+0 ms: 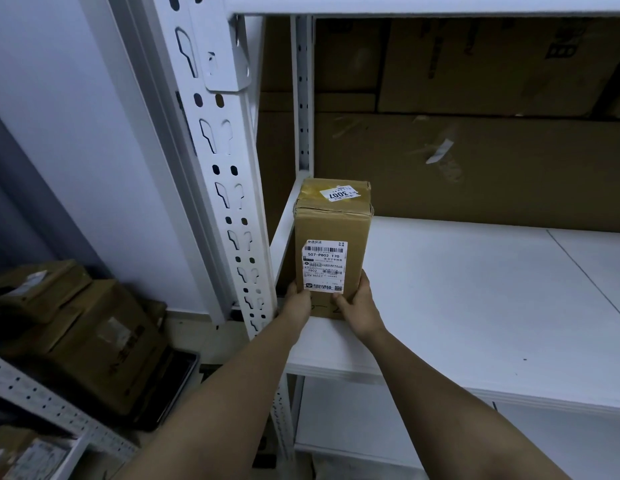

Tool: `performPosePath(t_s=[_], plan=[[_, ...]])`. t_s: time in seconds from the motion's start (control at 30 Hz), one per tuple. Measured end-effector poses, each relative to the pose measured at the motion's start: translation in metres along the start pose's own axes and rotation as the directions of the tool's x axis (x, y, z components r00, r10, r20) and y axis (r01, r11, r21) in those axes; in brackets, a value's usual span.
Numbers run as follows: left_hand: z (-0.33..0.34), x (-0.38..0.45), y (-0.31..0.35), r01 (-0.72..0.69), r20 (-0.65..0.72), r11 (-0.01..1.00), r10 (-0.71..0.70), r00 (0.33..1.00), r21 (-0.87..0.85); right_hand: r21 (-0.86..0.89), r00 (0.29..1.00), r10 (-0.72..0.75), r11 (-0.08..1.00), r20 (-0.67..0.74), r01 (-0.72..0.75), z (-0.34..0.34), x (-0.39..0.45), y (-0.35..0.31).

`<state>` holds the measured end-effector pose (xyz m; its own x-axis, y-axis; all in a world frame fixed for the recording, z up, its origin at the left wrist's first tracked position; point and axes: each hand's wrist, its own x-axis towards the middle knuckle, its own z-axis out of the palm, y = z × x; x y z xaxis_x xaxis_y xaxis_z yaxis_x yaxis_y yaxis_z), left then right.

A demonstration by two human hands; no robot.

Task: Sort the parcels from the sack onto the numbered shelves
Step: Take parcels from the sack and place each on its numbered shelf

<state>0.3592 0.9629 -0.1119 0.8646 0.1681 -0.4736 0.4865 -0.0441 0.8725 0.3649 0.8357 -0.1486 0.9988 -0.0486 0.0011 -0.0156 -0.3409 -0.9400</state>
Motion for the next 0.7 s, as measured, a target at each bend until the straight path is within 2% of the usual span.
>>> performPosePath(t_s=[0.23, 0.4, 0.6, 0.7], plan=[[-0.001, -0.006, 0.0, 0.022, -0.007, 1.0, -0.022, 1.0, 0.014, 0.029, 0.999, 0.044, 0.999, 0.001, -0.044, 0.003, -0.006, -0.002], [-0.003, -0.008, -0.003, 0.1, -0.042, 0.981, -0.094, 0.995, 0.167, 0.017, 0.995, 0.097, 0.995, -0.01, -0.097, 0.006, -0.008, 0.007], [-0.004, -0.034, -0.017, 0.094, -0.004, 0.969, -0.096, 0.995, 0.227, -0.183, 0.966, 0.255, 0.948, -0.047, -0.26, -0.004, -0.045, -0.011], [-0.003, -0.042, -0.029, 0.082, 0.066, 0.967, -0.101, 0.993, 0.243, -0.223, 0.959, 0.276, 0.933, -0.065, -0.283, -0.009, -0.065, -0.01]])
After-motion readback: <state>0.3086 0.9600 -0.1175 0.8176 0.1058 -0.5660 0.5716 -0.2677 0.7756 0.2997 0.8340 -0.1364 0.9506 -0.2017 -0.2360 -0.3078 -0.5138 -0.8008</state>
